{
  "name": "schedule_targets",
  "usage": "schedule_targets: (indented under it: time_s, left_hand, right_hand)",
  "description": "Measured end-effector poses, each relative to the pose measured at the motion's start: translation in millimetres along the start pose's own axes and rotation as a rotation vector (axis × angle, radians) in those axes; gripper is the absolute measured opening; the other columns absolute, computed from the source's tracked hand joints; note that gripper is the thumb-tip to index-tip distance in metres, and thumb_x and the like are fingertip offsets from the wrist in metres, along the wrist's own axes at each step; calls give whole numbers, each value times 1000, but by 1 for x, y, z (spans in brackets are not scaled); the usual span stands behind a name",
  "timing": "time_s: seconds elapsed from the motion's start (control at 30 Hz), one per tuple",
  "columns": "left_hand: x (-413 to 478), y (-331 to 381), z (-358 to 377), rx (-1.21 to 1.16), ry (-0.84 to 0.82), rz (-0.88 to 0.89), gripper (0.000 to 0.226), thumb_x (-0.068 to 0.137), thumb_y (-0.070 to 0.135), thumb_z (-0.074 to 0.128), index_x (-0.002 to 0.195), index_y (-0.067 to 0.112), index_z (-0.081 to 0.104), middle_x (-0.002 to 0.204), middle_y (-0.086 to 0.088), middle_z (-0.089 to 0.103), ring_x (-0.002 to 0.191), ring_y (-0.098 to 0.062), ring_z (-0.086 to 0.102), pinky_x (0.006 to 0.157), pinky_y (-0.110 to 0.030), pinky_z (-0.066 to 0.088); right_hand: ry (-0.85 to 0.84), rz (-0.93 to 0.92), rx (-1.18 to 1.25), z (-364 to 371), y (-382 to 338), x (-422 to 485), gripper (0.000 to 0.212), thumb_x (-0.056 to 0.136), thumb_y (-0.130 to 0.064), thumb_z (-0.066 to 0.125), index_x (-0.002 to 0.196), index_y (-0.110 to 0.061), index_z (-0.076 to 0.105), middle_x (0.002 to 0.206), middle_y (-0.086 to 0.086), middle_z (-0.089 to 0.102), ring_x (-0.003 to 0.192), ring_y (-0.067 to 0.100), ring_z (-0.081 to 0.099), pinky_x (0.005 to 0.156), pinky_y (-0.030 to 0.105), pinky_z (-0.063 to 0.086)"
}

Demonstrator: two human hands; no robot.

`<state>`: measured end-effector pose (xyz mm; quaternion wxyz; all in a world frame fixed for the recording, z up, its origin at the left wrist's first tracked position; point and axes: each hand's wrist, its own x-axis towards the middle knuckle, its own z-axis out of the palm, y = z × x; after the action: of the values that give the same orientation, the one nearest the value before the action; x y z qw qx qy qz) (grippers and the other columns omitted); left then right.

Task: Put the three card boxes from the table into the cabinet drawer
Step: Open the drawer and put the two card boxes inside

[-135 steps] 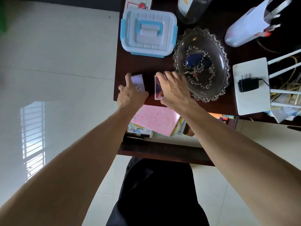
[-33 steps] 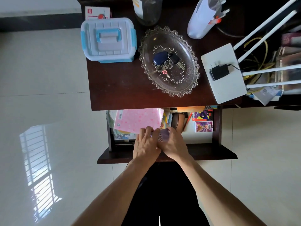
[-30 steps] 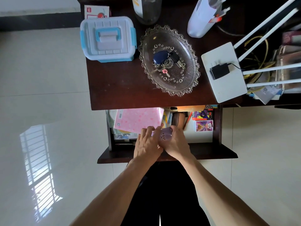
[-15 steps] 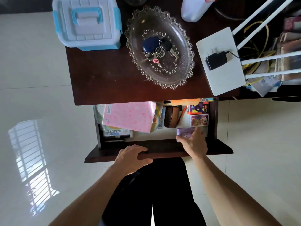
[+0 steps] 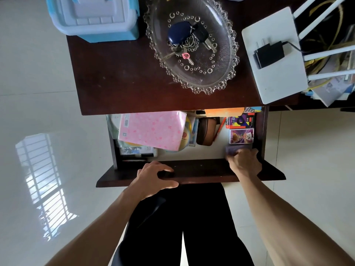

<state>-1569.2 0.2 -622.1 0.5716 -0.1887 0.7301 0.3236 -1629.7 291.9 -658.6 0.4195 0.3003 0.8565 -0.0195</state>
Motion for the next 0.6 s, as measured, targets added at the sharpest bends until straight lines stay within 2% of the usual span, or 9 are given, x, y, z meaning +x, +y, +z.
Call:
schedule_targets:
  time_s: [0.1, 0.27, 0.43, 0.5, 0.6]
  left_hand:
    - [-1, 1, 0, -13, 5, -2, 42, 48, 80, 70, 85, 69, 54, 124, 20, 46, 125, -21, 41, 108, -49, 39]
    - [-1, 3, -1, -7, 7, -22, 51, 47, 80, 71, 95, 65, 57, 124, 19, 45, 124, -21, 42, 108, -49, 40]
    - [-3, 5, -3, -6, -10, -27, 48, 48, 78, 72, 91, 65, 57, 126, 18, 45, 125, -21, 41, 108, -49, 39]
    - [-3, 6, -3, -9, -14, -32, 47, 48, 78, 72, 91, 65, 57, 124, 19, 45, 125, -21, 41, 108, -48, 39]
    - [-3, 5, -3, -9, -14, -36, 54, 48, 77, 73, 98, 61, 59, 126, 17, 45, 125, -22, 40, 108, -48, 39]
  right_hand:
    - [32, -39, -105, 1, 6, 6, 57, 89, -53, 67, 124, -8, 67, 129, 17, 54, 118, 38, 58, 102, 48, 46]
    - [41, -79, -201, 4, 13, 11, 48, 91, -48, 66, 120, -10, 67, 126, 17, 61, 121, 37, 56, 102, 47, 41]
    - [74, -100, -267, 8, 12, 10, 39, 94, -39, 64, 120, -10, 64, 126, 16, 64, 121, 37, 57, 103, 47, 41]
    - [113, -111, -217, 9, 13, 10, 46, 92, -38, 67, 125, -8, 58, 126, 18, 62, 119, 39, 58, 99, 49, 44]
    - [217, -170, -130, 10, 14, 10, 69, 87, -38, 73, 140, -4, 43, 132, 23, 55, 119, 41, 58, 96, 53, 51]
